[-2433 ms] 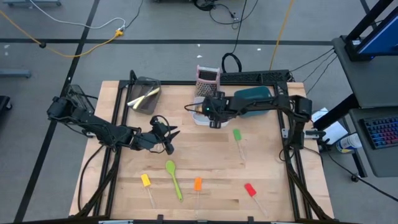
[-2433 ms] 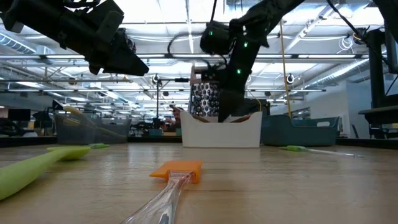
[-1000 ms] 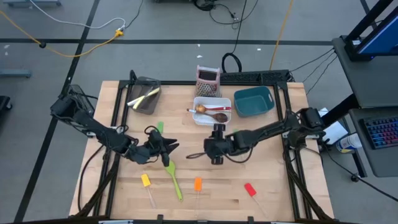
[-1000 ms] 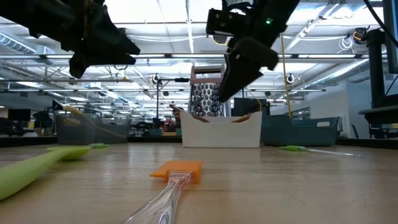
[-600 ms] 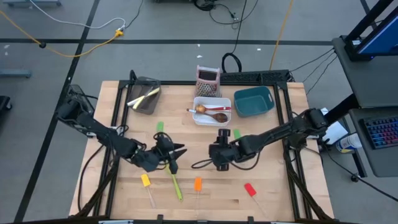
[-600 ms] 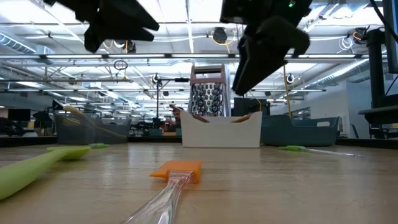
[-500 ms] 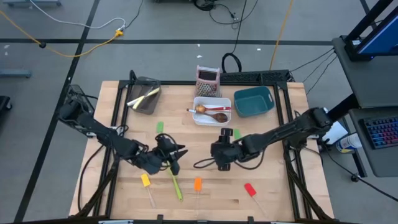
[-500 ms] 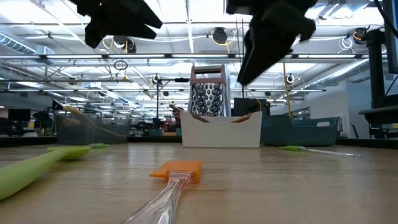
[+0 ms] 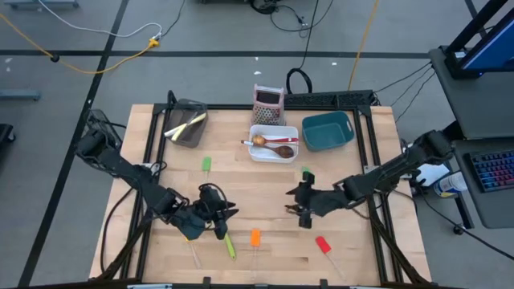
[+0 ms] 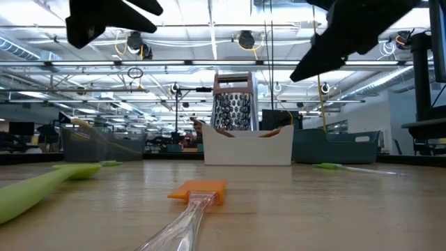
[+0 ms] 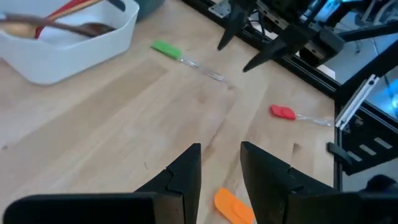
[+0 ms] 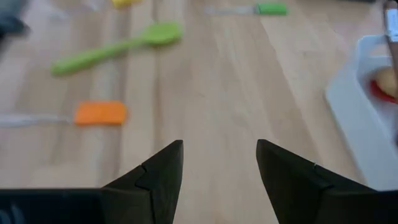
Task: Pick & Place Kitchen Items
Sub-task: Put the green spoon into the white bin
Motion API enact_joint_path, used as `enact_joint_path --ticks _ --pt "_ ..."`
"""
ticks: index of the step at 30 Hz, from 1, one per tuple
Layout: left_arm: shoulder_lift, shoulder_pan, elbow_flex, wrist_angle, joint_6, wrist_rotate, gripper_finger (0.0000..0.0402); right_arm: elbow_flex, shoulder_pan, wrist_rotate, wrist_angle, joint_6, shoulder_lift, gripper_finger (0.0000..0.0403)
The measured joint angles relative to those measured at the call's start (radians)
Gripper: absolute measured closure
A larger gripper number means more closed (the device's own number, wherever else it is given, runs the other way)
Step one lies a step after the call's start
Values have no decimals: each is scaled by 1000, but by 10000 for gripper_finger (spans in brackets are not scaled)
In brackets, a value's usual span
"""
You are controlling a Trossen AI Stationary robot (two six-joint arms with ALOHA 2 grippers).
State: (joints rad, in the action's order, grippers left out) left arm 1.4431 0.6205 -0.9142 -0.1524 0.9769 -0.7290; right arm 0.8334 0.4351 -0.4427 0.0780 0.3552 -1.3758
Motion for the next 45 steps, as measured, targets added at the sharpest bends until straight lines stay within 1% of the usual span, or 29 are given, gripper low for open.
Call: enact_joint_path --ticks 3,5,8,11,13,16,19,25,29,32,35,39,43,45 --pt "28 5 1 -19 56 6 286 -118 7 2 -203 0 38 206" --pt "46 6 1 -18 84 27 286 -187 12 2 -301 -2 52 206" --pt "74 4 2 -41 112 63 286 -263 12 28 -421 -9 61 206" --pt "77 1 1 -64 174 70 286 -311 12 53 -487 -11 60 206" --pt "76 1 1 -98 208 95 286 -325 12 53 -502 -11 60 206" --pt "77 -4 1 -114 242 190 286 -335 12 52 -507 -18 60 206" --pt "77 -4 1 -117 280 248 286 -335 10 52 -512 -46 60 206" --pt "77 -5 1 -174 348 272 286 -335 8 51 -522 -81 60 206" --pt "77 -5 1 -227 455 312 286 -335 8 52 -520 -83 60 206" --pt "77 -3 1 -234 511 354 286 -335 8 52 -515 -83 60 206" --pt "81 -3 1 -234 586 373 286 -335 8 51 -514 -87 60 206" --pt "114 -3 2 -242 727 410 286 -335 8 51 -515 -87 60 206" --pt "181 -7 1 -233 842 508 286 -335 8 51 -515 -87 60 206" --pt "214 -9 2 -232 875 539 286 -335 8 52 -515 -87 60 206"
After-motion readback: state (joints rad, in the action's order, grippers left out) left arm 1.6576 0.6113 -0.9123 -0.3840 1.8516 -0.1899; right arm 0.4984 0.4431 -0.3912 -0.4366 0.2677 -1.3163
